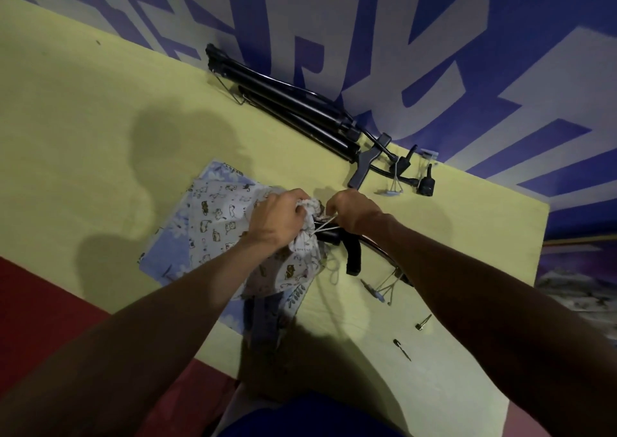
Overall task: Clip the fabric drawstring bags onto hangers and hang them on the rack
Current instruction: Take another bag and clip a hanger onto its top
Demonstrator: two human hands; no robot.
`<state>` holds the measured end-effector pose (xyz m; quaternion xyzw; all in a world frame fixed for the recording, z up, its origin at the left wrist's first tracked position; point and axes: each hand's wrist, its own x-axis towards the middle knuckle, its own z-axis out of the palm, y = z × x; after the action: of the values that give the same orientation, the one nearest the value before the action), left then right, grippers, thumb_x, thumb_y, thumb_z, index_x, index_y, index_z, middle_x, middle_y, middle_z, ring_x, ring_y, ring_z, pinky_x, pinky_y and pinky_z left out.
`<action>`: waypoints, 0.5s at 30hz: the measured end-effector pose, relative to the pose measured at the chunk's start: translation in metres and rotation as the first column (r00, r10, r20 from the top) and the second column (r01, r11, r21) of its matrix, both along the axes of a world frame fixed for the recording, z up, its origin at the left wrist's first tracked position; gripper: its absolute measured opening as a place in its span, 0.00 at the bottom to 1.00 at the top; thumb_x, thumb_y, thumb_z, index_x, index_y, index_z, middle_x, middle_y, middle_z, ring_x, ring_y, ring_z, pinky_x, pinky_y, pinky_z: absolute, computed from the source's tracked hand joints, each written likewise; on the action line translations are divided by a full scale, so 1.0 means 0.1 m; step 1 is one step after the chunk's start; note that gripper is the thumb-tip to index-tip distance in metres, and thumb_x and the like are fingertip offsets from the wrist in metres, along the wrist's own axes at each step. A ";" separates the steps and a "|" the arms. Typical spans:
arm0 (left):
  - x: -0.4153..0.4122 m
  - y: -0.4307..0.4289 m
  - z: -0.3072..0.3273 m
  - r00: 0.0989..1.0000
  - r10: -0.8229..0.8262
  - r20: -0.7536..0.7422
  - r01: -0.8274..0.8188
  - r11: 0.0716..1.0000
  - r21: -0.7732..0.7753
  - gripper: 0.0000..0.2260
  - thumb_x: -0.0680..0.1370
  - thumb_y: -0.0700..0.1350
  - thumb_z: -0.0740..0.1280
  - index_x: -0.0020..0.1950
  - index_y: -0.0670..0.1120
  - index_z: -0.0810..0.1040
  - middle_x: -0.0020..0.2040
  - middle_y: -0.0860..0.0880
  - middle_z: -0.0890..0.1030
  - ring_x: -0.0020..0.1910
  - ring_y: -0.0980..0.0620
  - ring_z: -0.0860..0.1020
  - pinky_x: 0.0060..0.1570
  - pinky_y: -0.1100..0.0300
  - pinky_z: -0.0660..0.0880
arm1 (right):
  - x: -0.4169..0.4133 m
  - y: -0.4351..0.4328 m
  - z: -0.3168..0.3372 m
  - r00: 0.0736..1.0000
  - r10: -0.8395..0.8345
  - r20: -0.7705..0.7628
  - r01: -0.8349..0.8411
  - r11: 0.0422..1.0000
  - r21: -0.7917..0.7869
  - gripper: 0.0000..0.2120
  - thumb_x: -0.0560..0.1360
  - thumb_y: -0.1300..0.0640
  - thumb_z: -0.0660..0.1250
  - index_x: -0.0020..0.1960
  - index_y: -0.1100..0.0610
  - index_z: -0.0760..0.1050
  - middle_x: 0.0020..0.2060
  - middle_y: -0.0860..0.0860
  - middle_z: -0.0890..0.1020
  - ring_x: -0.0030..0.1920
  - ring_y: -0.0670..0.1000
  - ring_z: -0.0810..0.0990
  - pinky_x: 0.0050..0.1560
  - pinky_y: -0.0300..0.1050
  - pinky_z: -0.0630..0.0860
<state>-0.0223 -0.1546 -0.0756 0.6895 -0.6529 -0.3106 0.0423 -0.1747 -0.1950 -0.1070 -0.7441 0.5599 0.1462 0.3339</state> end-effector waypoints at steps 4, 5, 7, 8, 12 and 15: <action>0.08 -0.05 0.11 0.981 0.038 -0.190 -0.027 0.998 0.060 0.13 0.78 0.40 0.61 0.56 0.52 0.79 0.35 0.45 0.81 0.23 0.50 0.70 0.26 0.56 0.71 | 0.00 -0.02 0.18 0.997 -0.003 0.075 0.005 0.999 -0.037 0.12 0.73 0.66 0.62 0.54 0.61 0.80 0.54 0.59 0.80 0.56 0.58 0.77 0.53 0.44 0.72; 0.10 -0.07 0.15 0.971 0.050 -0.235 -0.033 0.997 0.076 0.13 0.77 0.38 0.62 0.55 0.51 0.80 0.35 0.44 0.81 0.22 0.50 0.68 0.25 0.55 0.72 | -0.01 -0.03 0.27 0.995 0.013 0.101 -0.008 0.999 -0.048 0.11 0.73 0.65 0.63 0.53 0.62 0.80 0.53 0.59 0.80 0.56 0.57 0.77 0.51 0.42 0.71; 0.14 -0.09 0.27 0.959 0.059 -0.278 -0.036 0.996 0.086 0.13 0.76 0.36 0.62 0.53 0.48 0.81 0.34 0.42 0.80 0.21 0.50 0.67 0.25 0.56 0.70 | -0.04 -0.07 0.48 0.988 0.041 0.148 -0.033 0.998 -0.054 0.08 0.74 0.62 0.66 0.51 0.61 0.81 0.51 0.57 0.81 0.52 0.54 0.77 0.46 0.40 0.68; 0.16 -0.10 0.36 0.957 0.061 -0.284 -0.043 0.997 0.071 0.12 0.75 0.35 0.62 0.51 0.47 0.82 0.34 0.42 0.80 0.21 0.50 0.68 0.25 0.58 0.70 | -0.06 -0.07 0.61 0.985 0.058 0.159 -0.049 0.997 -0.061 0.07 0.74 0.61 0.67 0.50 0.61 0.81 0.50 0.56 0.82 0.50 0.52 0.77 0.43 0.38 0.68; 0.19 -0.11 0.67 0.944 0.058 -0.323 -0.053 0.998 0.023 0.11 0.74 0.33 0.63 0.47 0.43 0.83 0.22 0.50 0.71 0.16 0.57 0.64 0.22 0.63 0.66 | -0.06 -0.06 1.00 0.975 0.058 0.214 -0.033 0.993 -0.117 0.06 0.74 0.59 0.70 0.48 0.59 0.84 0.45 0.53 0.85 0.41 0.46 0.78 0.35 0.29 0.66; 0.18 -0.08 0.91 0.944 0.068 -0.323 -0.072 0.997 -0.002 0.12 0.74 0.32 0.62 0.44 0.45 0.82 0.24 0.50 0.71 0.18 0.55 0.64 0.20 0.66 0.63 | -0.02 -0.01 1.29 0.963 0.011 0.269 0.045 0.979 -0.198 0.06 0.73 0.59 0.71 0.48 0.59 0.84 0.45 0.52 0.85 0.35 0.42 0.77 0.33 0.28 0.68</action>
<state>-0.0040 -0.1628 0.0155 0.6518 -0.6144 -0.4131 0.1641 -0.1770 -0.1962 0.0219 -0.7822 0.5278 -0.0167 0.3306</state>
